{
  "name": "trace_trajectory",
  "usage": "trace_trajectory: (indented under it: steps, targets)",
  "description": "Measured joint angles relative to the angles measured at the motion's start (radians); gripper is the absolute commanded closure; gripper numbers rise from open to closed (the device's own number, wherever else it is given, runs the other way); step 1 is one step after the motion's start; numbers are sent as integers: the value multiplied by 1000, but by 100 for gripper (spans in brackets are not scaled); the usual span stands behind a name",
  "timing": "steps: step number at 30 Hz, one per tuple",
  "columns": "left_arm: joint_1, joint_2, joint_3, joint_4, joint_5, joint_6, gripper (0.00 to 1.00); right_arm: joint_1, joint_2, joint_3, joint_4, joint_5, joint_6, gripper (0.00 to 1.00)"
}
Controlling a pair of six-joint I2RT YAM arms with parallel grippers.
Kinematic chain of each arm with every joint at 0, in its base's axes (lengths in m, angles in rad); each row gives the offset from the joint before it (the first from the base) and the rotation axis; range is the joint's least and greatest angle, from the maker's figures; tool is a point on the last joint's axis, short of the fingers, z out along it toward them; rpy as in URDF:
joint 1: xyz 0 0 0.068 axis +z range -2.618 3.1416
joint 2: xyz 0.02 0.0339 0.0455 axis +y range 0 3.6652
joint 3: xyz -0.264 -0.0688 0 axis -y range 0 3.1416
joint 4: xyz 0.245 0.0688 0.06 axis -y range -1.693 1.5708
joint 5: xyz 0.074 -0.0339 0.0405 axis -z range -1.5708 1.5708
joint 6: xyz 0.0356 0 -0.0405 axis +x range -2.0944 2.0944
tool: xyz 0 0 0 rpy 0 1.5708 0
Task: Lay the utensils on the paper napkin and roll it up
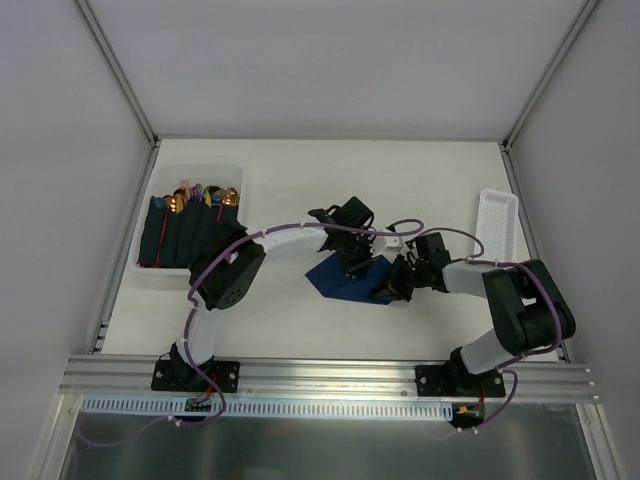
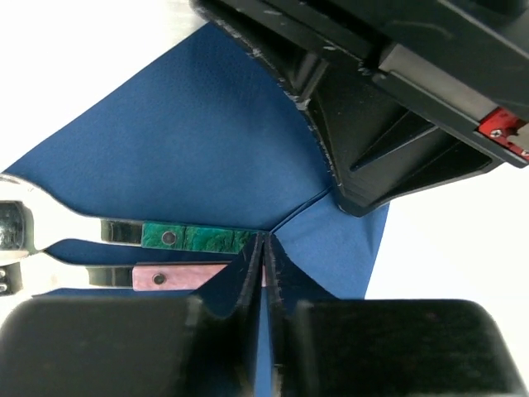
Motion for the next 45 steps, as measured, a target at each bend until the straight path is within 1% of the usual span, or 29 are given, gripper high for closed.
trace_trajectory:
  steps: [1, 3, 4, 6, 8, 11, 14, 17, 19, 23, 25, 29, 36, 45]
  targets:
    - [3, 0, 0, 0, 1, -5, 85, 0, 2, 0, 3, 0, 1, 97]
    - [11, 0, 3, 1, 0, -27, 77, 0, 5, 0, 6, -3, 2, 97]
    - [17, -3, 4, 1, -2, -42, 68, 0, 7, 0, 8, -4, 5, 97]
    - [32, -17, 3, -2, 0, -72, 64, 0, 9, 0, 11, -6, 7, 98]
    - [56, -61, -10, -7, 9, -107, 62, 0, 11, 0, 13, -8, 9, 98]
    - [92, -175, -51, -22, 36, -142, 63, 0, 12, 0, 14, -8, 11, 98]
    - [118, -280, -85, -49, 98, -177, 65, 0, 12, 0, 13, -7, 14, 99]
    - [118, -307, -93, -77, 196, -216, 73, 0, 12, 0, 12, -7, 15, 99]
    - [114, -270, -93, -98, 267, -265, 79, 0, 12, 1, 10, -6, 15, 99]
    - [108, -129, -92, -121, 370, -357, 83, 0, 11, 2, 8, -5, 15, 99]
    - [108, -53, -91, -135, 393, -401, 85, 0, 11, 3, 4, -3, 14, 99]
    - [109, 30, -71, -161, 406, -469, 87, 0, 11, 9, -10, 1, 13, 100]
    - [118, 69, -8, -158, 378, -528, 89, 2, 11, 24, -40, 8, -1, 100]
    - [153, 79, -29, -155, 346, -539, 90, 2, 11, 37, -71, 17, -19, 100]
